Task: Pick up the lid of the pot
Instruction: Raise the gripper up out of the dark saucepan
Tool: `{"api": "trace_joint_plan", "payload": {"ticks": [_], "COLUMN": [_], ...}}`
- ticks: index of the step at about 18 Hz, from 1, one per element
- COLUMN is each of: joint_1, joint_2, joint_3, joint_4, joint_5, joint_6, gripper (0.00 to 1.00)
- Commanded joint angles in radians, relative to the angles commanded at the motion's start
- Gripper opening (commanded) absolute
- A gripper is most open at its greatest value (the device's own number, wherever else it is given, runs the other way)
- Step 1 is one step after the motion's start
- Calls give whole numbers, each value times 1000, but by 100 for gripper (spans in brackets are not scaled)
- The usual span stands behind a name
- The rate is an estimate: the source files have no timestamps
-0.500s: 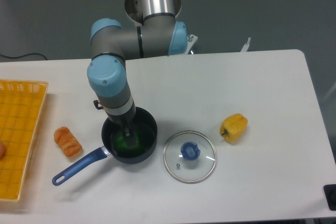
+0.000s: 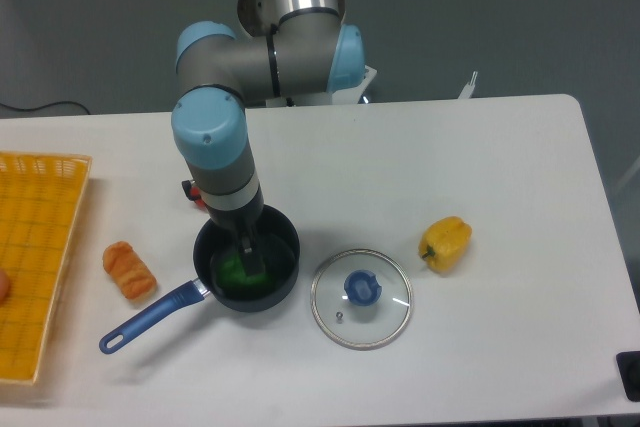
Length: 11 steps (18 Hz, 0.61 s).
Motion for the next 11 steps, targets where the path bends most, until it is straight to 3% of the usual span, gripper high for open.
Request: {"api": "trace_joint_plan", "payload": {"ticks": [6,11], "joint_1": [37,54], "joint_2": [3,-3], "joint_3": [-9,-3], "joint_4": [66,72], "joint_5": [0,17], "joint_6": [9,40], "gripper": [100,100]}}
